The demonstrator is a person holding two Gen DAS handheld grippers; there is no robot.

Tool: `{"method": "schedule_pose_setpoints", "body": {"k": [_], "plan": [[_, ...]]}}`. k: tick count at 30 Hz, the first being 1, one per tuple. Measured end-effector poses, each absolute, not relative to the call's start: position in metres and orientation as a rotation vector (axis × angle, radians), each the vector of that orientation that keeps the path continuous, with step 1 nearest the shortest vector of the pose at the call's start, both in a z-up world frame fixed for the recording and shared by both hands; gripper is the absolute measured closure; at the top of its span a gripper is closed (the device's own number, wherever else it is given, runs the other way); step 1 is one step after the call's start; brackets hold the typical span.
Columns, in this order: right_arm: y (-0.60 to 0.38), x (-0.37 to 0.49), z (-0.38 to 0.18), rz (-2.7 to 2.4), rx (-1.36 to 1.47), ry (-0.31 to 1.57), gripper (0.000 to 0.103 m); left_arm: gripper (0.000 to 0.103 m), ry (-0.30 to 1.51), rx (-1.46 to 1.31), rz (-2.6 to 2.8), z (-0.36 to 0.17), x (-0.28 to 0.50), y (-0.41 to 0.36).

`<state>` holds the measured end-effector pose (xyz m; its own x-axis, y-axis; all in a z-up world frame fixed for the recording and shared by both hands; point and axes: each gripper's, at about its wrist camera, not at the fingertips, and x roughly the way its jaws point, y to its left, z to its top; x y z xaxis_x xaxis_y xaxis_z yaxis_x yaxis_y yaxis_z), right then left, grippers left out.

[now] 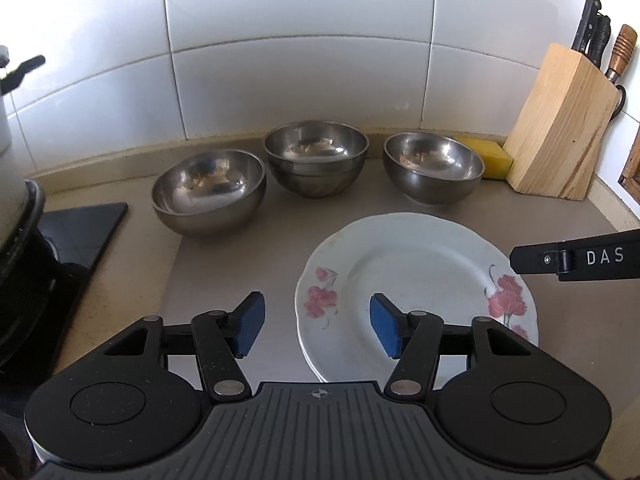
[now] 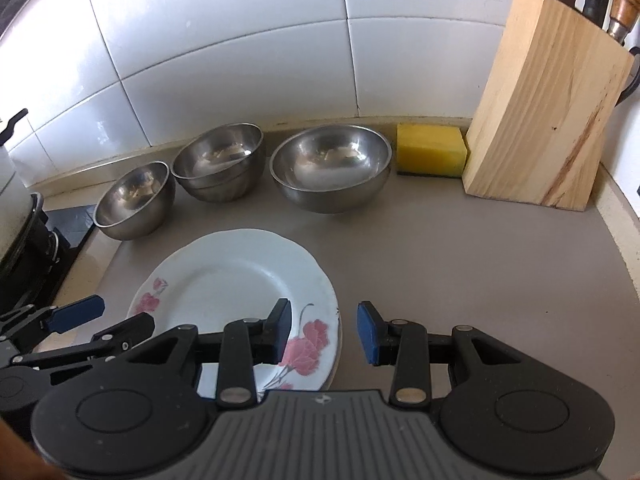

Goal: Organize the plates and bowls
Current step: 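Lower the held pink-flowered plate onto the other plate beside the steel bowls, then open both grippers to release the plate and pull back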

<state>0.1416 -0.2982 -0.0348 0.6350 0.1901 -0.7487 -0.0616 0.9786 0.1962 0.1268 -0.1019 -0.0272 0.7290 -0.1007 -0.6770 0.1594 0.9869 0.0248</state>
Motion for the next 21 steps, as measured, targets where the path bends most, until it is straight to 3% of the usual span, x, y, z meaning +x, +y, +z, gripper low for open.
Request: {"method": "schedule_pose_setpoints", "body": {"k": [11,13,21], "plan": [[-0.271,0.128,-0.022,0.199,0.110,0.869,0.082,0.028,0.721,0.124,-0.098,-0.014,0.110,-0.085],[-0.265,0.127,-0.019,0.215,0.097,0.872,0.076,0.023,0.729,0.119,-0.095,-0.011,0.111,-0.078],[-0.244,0.143,0.007,0.248,0.052,0.847,0.058,0.019,0.760,0.148,-0.049,0.004,0.130,-0.054]]}}
